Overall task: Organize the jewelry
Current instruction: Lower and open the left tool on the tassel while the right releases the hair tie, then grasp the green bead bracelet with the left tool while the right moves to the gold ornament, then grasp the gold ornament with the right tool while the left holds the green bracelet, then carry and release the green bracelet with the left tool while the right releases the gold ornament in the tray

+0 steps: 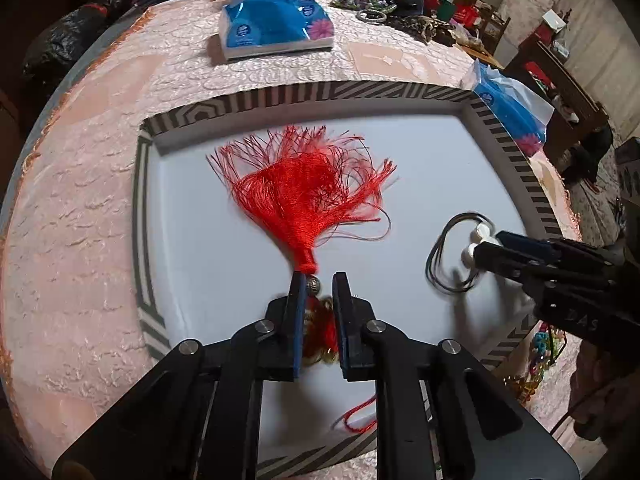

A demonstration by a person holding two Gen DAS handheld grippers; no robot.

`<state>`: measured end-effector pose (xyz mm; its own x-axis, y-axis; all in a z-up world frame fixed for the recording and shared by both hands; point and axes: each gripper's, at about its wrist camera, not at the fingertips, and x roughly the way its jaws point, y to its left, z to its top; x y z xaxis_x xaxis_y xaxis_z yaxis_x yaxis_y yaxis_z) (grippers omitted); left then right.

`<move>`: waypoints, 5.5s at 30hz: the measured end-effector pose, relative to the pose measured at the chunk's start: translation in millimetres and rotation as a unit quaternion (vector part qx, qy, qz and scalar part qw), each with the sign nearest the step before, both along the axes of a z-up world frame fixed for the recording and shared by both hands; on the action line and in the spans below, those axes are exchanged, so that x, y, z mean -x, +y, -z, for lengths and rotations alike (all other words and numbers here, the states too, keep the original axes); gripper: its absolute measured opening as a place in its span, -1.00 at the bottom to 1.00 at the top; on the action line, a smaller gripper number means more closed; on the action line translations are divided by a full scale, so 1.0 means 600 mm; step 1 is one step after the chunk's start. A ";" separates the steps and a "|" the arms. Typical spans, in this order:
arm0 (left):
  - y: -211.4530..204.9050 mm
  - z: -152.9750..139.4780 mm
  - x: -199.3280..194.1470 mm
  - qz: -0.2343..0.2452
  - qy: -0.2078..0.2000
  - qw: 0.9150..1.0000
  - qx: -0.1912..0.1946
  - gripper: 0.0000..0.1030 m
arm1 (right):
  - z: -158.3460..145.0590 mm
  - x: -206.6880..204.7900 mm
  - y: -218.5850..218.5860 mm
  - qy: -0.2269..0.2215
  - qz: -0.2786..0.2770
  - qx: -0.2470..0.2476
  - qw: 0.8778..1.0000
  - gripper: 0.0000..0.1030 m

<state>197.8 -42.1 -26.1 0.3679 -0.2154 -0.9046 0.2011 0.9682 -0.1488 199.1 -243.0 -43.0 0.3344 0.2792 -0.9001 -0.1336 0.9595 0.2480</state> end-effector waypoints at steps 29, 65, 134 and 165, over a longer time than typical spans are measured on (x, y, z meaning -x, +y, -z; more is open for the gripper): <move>-0.064 0.032 0.226 0.113 -0.009 0.993 -0.016 -0.49 | -0.021 0.277 -0.043 -0.066 -0.028 -0.052 0.996 -0.30; -0.048 -0.104 0.250 0.106 -0.066 0.989 0.082 -0.89 | -0.091 0.298 -0.041 -0.106 -0.012 -0.045 0.993 -0.53; -0.057 -0.151 0.047 0.027 -0.084 0.993 0.074 -0.89 | -0.140 0.085 -0.019 -0.105 -0.026 -0.011 0.994 -0.53; -0.071 0.017 0.018 0.006 0.021 0.999 -0.023 -0.86 | 0.003 0.037 -0.001 -0.012 -0.045 -0.021 0.999 -0.52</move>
